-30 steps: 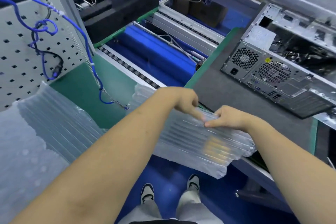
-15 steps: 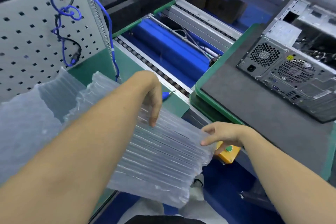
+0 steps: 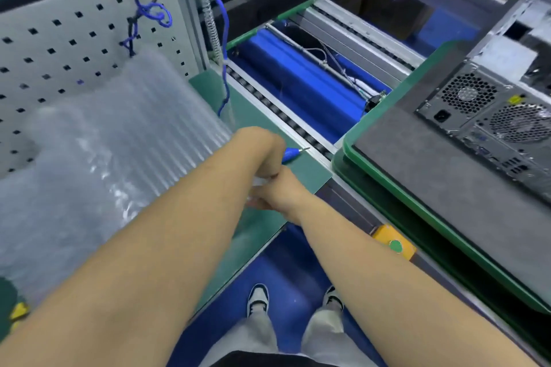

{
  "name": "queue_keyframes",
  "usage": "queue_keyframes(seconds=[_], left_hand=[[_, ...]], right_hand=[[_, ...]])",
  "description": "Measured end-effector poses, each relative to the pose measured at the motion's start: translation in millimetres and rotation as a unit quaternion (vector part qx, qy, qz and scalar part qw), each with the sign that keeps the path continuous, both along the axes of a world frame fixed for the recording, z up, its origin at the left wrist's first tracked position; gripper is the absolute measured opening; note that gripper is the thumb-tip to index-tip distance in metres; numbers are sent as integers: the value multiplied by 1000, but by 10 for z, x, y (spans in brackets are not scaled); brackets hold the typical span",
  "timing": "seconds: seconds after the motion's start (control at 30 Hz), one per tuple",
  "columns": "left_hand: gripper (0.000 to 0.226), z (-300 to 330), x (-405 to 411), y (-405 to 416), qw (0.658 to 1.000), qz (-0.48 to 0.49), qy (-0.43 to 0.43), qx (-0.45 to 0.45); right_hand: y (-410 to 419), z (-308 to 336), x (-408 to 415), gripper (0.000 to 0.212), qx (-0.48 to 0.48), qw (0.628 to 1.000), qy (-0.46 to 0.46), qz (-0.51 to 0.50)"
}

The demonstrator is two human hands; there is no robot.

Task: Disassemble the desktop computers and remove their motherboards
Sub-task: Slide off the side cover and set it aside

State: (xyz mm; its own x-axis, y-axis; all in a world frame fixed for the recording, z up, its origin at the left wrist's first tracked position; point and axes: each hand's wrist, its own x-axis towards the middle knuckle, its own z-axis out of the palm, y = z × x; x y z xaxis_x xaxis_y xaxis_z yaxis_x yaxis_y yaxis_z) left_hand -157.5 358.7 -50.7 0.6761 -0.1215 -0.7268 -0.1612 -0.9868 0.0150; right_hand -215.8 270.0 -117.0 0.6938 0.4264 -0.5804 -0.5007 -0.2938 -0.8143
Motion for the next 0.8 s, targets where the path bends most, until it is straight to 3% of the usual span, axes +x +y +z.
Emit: queue_keyframes(seconds=[0.07,0.17,0.3,0.4,0.5,0.63,0.8], left_hand=[[27,-150,-80,61,996,17,-46,-76],[26,-370,-204,136,983,84,-106,-124],[23,-510,-276,116,977,127,-154,-81],[18,-531,-246,104,975,118,-188,-26],[30,-580,-228,161,973,130,-190,-13],[24,-699,-271,142,970,96,-217,-51],[23,-788,-267,-126,933,123,-302,-151]], right_hand=[[37,-40,-22,45,6,1000,15,-15],[-42,-81,-13,25,-76,995,-60,36],[-21,-139,-44,11,-154,982,-98,42],[112,-185,-100,19,-101,994,-43,14],[200,-245,-146,21,-93,993,-38,65],[-25,-319,-73,5,-243,942,-168,161],[-548,-143,128,33,-310,905,-277,87]])
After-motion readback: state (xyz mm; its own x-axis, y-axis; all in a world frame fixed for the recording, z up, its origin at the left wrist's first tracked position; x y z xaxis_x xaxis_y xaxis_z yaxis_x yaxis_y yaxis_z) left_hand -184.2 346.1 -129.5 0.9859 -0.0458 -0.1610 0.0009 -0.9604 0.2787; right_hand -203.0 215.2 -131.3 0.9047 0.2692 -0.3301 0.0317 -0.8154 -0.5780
